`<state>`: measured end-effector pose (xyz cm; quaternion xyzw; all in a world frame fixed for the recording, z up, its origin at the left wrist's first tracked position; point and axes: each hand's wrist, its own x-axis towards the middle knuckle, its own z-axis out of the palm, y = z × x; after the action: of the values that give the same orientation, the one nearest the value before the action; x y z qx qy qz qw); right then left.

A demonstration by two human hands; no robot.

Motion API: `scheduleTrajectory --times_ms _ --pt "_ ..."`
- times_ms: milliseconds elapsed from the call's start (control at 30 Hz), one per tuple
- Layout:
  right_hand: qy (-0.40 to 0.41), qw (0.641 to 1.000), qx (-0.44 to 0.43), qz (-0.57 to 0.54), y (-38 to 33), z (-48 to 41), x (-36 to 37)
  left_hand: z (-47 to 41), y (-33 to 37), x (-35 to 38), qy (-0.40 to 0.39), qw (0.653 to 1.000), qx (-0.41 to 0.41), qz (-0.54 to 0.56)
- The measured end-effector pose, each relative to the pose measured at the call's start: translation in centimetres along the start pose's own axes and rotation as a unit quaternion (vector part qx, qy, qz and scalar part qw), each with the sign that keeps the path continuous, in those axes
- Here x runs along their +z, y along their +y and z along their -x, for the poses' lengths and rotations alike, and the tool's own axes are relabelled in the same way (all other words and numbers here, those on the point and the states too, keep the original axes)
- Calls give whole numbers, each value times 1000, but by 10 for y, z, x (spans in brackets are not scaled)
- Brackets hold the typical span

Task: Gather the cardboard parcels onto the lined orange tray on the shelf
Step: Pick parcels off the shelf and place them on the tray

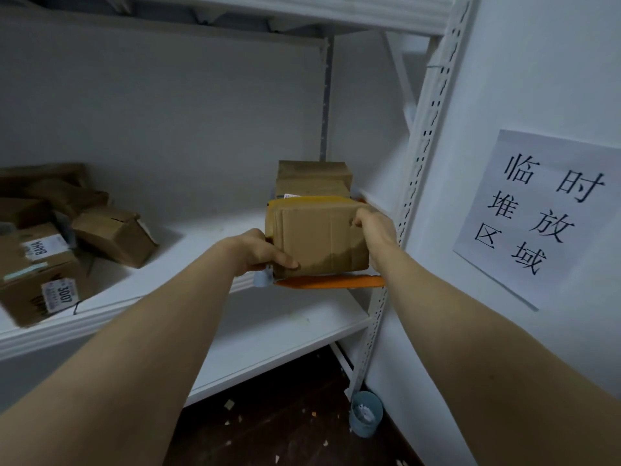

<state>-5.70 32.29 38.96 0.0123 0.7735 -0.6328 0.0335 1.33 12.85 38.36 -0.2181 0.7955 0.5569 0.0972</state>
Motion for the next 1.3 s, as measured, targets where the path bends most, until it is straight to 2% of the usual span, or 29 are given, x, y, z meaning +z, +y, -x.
scheduleTrajectory --times_ms 167,367,633,800,967,1133,1233,1300 --pt "-9 999 -24 45 10 1 1 2 -2 5 10 1000 -23 -9" --pt "-37 996 -31 80 19 4 4 2 -5 7 54 998 -15 -39" --pt "-43 985 -68 153 27 5 -1 0 -5 21 89 996 10 -21" --pt "-77 974 -47 208 31 5 1 -3 -12 22 79 996 3 -38" --pt "-101 973 -26 207 27 9 4 -2 -11 22 69 997 -2 -40" --pt "16 975 -95 199 12 17 7 4 -1 13 95 994 -8 -51" --pt "82 951 -170 244 -1 17 10 10 6 5 119 992 -3 -46" --pt "92 934 -220 264 -10 20 19 16 8 -1 135 990 4 -30"
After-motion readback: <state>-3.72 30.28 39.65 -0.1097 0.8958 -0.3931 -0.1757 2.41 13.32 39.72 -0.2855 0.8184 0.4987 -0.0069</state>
